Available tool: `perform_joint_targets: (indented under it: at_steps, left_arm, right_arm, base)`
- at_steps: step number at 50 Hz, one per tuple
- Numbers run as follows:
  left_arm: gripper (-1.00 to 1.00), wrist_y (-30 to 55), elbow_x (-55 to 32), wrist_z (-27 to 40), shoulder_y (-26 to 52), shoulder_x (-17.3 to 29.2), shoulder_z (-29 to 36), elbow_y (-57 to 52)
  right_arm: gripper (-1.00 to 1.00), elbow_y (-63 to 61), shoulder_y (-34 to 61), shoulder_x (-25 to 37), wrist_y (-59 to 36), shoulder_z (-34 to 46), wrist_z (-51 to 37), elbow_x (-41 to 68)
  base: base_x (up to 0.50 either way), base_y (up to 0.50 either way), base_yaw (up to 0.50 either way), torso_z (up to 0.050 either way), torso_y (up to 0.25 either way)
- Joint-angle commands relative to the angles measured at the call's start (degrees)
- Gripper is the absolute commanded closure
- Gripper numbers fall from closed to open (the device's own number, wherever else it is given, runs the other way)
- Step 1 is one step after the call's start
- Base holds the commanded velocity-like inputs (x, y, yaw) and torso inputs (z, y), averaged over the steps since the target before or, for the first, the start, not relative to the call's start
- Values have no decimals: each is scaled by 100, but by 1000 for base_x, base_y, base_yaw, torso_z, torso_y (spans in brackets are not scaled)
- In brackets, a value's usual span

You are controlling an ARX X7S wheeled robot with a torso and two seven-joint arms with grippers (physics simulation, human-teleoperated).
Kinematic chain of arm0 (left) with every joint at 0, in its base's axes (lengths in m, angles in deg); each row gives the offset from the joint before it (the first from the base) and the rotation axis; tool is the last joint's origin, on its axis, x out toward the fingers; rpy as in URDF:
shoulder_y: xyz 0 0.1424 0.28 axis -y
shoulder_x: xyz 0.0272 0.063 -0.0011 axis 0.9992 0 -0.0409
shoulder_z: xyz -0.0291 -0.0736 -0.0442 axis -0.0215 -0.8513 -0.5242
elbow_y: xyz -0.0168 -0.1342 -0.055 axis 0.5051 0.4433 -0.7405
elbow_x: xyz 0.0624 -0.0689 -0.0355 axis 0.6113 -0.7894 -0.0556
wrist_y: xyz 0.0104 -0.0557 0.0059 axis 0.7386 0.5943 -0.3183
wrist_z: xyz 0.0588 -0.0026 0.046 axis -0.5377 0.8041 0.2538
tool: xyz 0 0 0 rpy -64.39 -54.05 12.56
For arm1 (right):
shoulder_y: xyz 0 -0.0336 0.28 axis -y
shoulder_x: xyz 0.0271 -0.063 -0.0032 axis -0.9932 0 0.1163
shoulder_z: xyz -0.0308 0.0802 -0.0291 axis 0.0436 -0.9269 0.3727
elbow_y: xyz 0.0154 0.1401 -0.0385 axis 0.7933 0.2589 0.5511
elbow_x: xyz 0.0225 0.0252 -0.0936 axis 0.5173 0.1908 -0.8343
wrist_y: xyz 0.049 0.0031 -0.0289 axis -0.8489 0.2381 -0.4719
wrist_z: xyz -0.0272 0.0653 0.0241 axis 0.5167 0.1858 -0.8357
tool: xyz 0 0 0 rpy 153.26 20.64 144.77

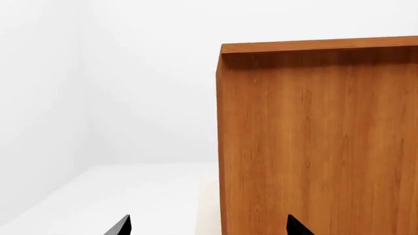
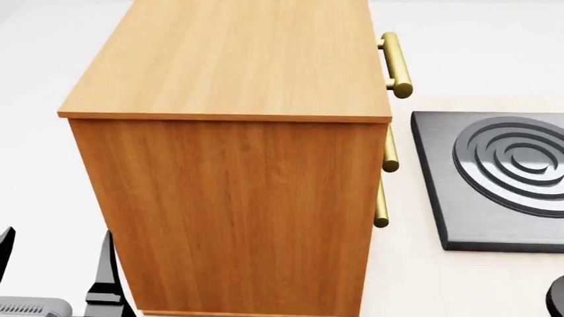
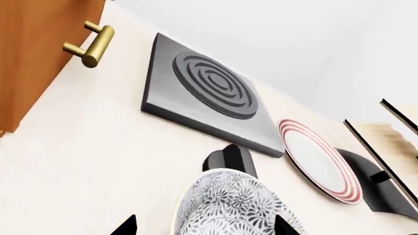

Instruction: Put the bowl on the top of the cabinet.

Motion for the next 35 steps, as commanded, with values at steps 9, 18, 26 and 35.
perform_joint_targets:
  at_steps: [9, 18, 26, 35]
  left_arm:
    - [-100, -4, -3, 55, -3, 33, 40, -19]
    - [-100, -19, -29, 66, -2, 52, 39, -8]
    - [-100, -32, -35, 85, -7, 63, 52, -4]
    - [-100, -50, -50, 97, -8, 79, 61, 8]
  right_arm:
    - [-100, 581, 86, -109, 361, 395, 132, -285]
    - [-100, 783, 142, -176, 457, 555, 190, -355]
    - [-100, 953, 141, -216, 554, 590, 237, -392]
    - [-100, 1065, 200, -246, 556, 645, 261, -392]
  base:
    - [0, 0, 0, 0, 0]
    - [0, 0, 0, 0, 0]
    - [0, 0, 0, 0, 0]
    - [0, 0, 0, 0, 0]
